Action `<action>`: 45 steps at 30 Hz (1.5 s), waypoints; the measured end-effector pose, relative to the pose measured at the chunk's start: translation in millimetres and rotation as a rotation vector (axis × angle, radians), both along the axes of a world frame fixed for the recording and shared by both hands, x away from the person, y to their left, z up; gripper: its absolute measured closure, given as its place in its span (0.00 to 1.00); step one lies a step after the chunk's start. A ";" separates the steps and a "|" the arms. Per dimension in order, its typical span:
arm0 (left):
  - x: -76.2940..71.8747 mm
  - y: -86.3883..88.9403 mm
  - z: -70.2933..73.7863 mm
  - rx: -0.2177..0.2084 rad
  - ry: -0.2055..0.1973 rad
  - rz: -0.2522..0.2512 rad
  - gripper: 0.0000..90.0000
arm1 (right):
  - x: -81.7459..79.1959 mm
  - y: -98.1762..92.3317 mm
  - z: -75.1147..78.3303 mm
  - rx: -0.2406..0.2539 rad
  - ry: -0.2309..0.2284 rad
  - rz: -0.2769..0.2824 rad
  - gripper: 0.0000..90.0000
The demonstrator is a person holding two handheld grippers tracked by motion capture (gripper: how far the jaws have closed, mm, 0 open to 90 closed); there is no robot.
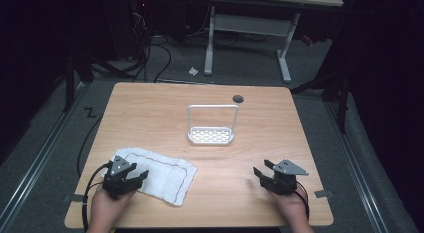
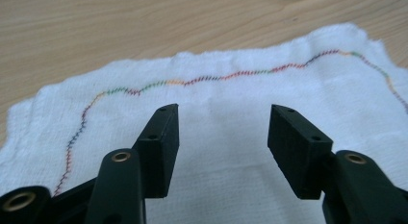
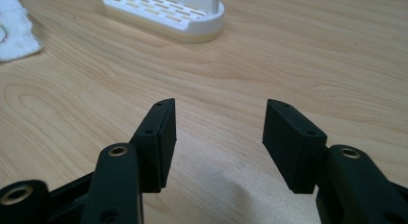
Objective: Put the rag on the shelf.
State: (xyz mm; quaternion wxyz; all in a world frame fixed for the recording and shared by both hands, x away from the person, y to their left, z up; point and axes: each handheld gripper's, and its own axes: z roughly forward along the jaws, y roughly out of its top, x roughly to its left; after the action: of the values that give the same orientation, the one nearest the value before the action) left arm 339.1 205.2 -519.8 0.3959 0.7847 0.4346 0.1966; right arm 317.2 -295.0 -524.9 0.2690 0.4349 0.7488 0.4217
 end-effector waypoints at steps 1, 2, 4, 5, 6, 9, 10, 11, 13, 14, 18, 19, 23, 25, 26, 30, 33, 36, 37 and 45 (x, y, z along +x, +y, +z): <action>0.0 -0.4 0.9 -0.026 -0.002 0.003 0.51 | 0.0 0.0 0.0 0.000 0.000 0.000 0.51; 0.5 -0.3 1.5 -0.052 0.002 0.001 0.51 | 0.0 -1.0 0.6 0.005 -0.004 -0.001 0.51; 1.2 -2.1 -0.5 -0.040 0.008 0.000 0.52 | 1.1 -3.9 1.9 0.050 0.023 0.000 0.50; 1.8 -2.9 -1.8 -0.029 0.017 -0.003 0.52 | 1.9 -6.1 2.0 0.091 0.035 0.002 0.50; 2.5 -3.9 -3.5 -0.028 0.030 -0.011 0.51 | 1.3 -6.3 2.6 0.089 0.037 -0.002 0.50; 2.0 -8.1 -3.9 -0.046 0.044 -0.031 0.51 | 1.3 -5.8 3.3 0.074 0.026 -0.003 0.50; 0.9 -10.2 -2.6 -0.065 0.041 -0.041 0.51 | 1.6 -5.4 3.3 0.074 0.025 -0.005 0.51; -1.2 -13.7 -0.1 -0.077 0.034 -0.059 0.52 | 1.7 -4.5 3.1 0.072 0.027 -0.010 0.51; -7.4 -18.9 4.8 -0.090 -0.007 -0.104 0.65 | 2.8 -2.7 1.9 0.072 0.031 -0.008 0.51; -10.3 -21.3 8.4 -0.096 -0.017 -0.126 0.76 | 3.5 -1.6 1.6 0.075 0.034 -0.002 0.51; -12.6 -33.3 9.8 -0.151 0.056 -0.168 1.00 | 2.0 1.5 2.9 0.075 0.037 0.004 0.52; -12.9 -39.6 7.5 -0.126 0.068 -0.172 1.00 | 2.0 1.5 2.9 0.075 0.037 0.004 0.52; -10.5 -59.1 -2.1 -0.013 0.102 -0.189 1.00 | 2.3 1.6 2.4 0.079 0.042 0.004 0.53; -7.0 -63.2 -7.5 0.012 0.132 -0.189 1.00 | 2.5 2.1 1.8 0.080 0.048 0.004 0.53; -6.0 -64.1 -9.0 0.005 0.135 -0.190 1.00 | 2.6 2.4 1.5 0.077 0.048 0.006 0.53; -5.8 -72.3 -10.3 -0.009 0.139 -0.210 1.00 | 3.1 4.0 0.8 0.072 0.052 0.013 0.53; -9.1 -86.9 -10.6 0.003 0.126 -0.244 1.00 | 3.8 5.8 0.2 0.068 0.058 0.024 0.55; -12.3 -104.2 -10.5 0.013 0.121 -0.292 1.00 | 3.8 8.7 0.4 0.067 0.063 0.036 0.58; -13.6 -111.7 -10.9 0.011 0.119 -0.313 1.00 | 3.5 10.0 0.7 0.067 0.065 0.040 0.59; -24.3 -147.5 -12.1 -0.012 0.112 -0.399 1.00 | 0.9 34.3 3.4 0.063 0.080 0.107 0.61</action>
State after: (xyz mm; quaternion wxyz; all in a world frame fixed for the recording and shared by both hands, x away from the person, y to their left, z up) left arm 314.8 57.8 -531.8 0.4067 0.8627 0.2929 0.0679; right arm 318.1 -260.7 -521.5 0.2022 0.4190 0.7674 0.4412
